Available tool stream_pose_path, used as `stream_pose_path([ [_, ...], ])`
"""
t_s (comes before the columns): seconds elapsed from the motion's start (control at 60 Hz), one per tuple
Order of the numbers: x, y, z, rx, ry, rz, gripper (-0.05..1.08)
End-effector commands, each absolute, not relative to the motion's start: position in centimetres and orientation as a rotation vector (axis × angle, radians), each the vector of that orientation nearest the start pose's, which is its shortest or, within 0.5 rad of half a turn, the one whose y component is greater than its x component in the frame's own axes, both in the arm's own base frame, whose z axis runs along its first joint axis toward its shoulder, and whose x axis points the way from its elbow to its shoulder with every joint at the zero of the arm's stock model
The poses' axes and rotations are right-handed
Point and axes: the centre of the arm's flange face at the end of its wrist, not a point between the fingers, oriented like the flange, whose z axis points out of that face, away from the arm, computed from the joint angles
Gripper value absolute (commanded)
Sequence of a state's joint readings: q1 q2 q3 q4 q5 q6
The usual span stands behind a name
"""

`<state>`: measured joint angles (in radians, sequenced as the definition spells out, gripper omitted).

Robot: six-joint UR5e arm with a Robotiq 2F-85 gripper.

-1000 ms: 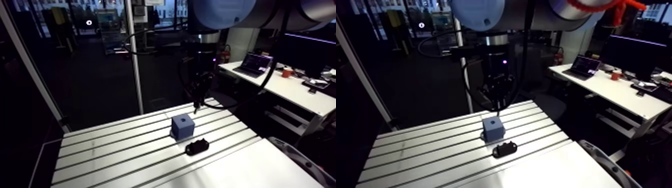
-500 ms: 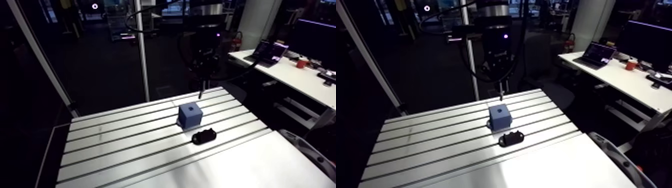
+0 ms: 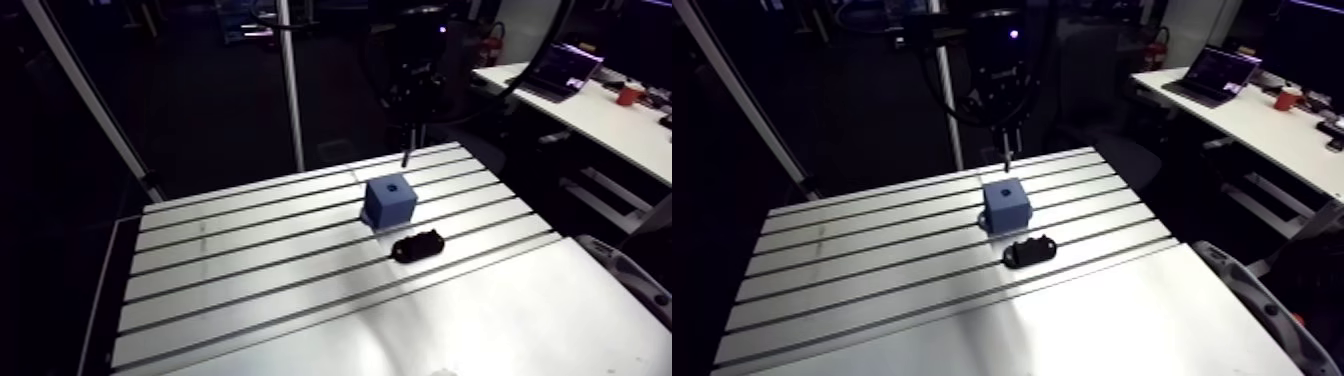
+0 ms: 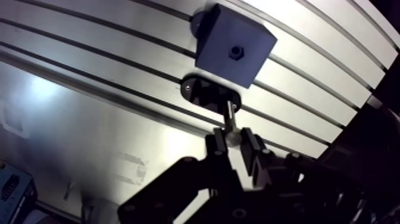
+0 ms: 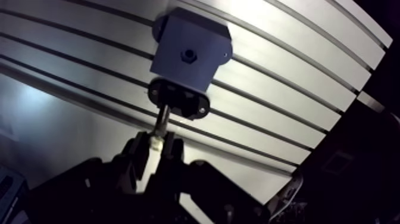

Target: Pick up the M10 bolt and insert it into the hex recess until seated.

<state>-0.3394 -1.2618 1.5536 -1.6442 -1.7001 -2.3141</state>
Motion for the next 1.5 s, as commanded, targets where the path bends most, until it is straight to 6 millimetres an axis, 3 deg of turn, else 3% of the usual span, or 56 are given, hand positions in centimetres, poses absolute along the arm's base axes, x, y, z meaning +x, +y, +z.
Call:
stream_pose_path([
  [0.017,-60.3,7.8,32.4,-0.676,2.795,-0.005,1.06],
  [0.417,-61.4,7.8,31.7,-0.812,2.689,0.034,1.06],
  [1.5,-63.0,7.3,28.9,-0.818,2.726,0.053,1.07],
])
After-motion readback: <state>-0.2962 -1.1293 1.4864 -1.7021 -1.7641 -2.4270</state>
